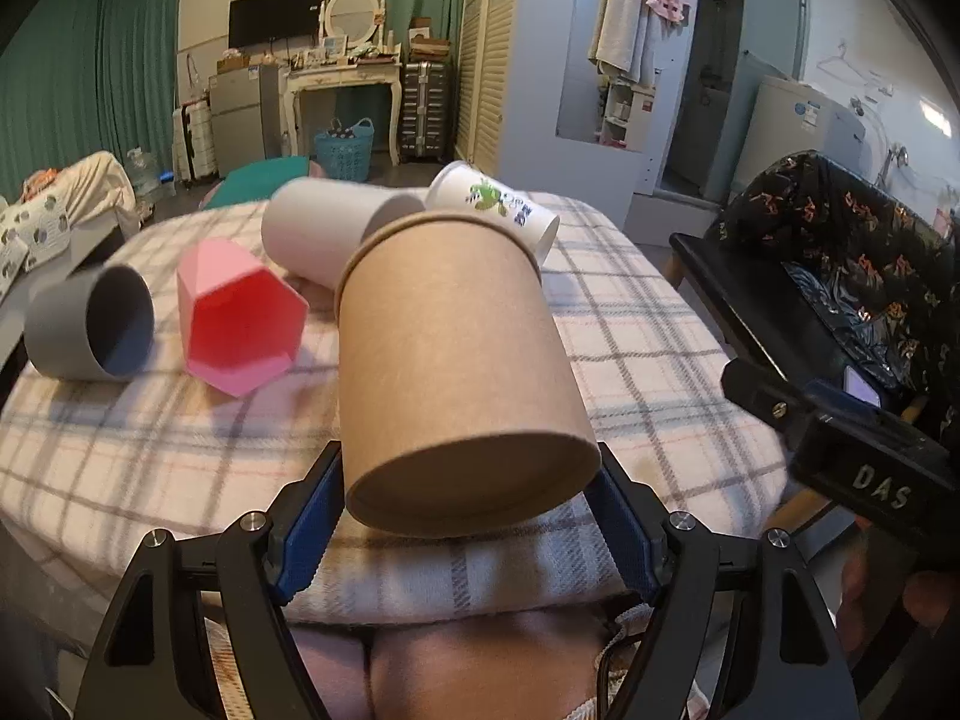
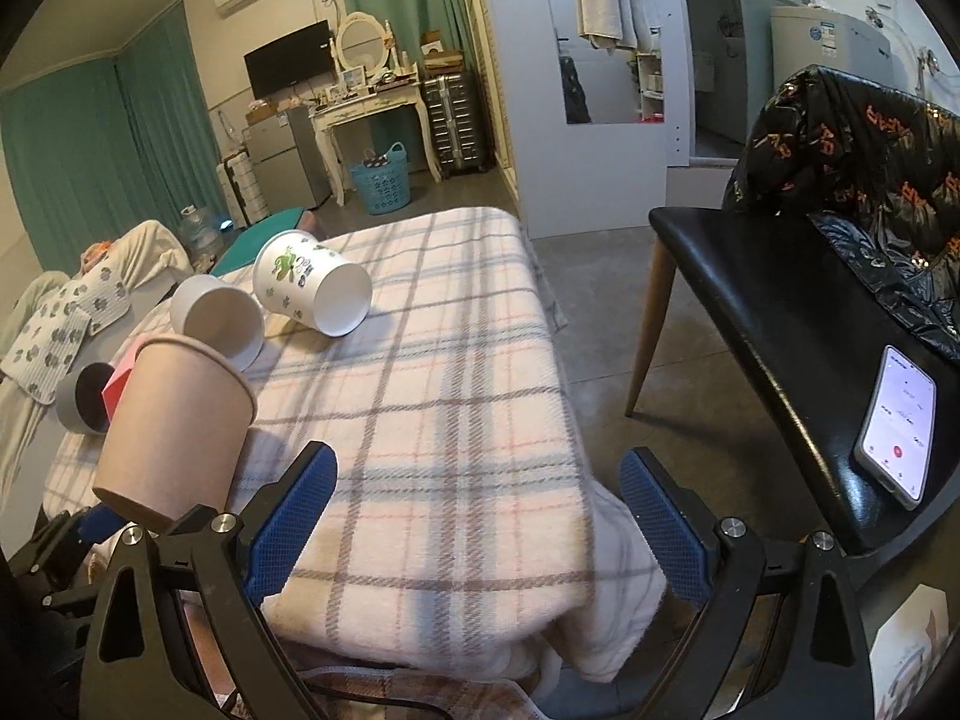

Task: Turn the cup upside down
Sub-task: 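Lower the brown cup onto the table with the right gripper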

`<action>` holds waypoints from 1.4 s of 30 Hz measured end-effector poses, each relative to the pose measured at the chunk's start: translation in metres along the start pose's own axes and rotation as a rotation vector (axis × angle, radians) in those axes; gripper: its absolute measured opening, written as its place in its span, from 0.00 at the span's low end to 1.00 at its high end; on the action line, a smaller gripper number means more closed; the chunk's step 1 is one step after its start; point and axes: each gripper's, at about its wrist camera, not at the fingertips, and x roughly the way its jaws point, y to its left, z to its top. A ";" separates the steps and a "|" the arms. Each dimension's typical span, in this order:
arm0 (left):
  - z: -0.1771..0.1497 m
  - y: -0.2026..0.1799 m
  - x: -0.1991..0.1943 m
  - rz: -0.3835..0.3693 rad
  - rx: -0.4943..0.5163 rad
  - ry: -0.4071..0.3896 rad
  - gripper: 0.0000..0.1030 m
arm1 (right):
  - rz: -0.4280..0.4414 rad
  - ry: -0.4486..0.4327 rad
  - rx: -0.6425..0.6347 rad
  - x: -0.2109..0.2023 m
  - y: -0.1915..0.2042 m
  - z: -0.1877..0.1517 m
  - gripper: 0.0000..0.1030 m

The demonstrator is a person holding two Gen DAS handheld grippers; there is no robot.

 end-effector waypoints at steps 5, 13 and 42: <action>0.017 -0.001 -0.020 0.011 0.073 -0.013 0.77 | 0.004 0.004 0.000 -0.001 0.003 -0.001 0.93; 0.040 0.002 -0.025 -0.022 0.145 0.085 0.76 | 0.021 0.008 0.016 -0.003 0.006 -0.006 0.93; 0.041 0.021 -0.008 -0.013 0.075 0.019 0.77 | 0.021 0.010 -0.008 -0.008 0.017 -0.005 0.93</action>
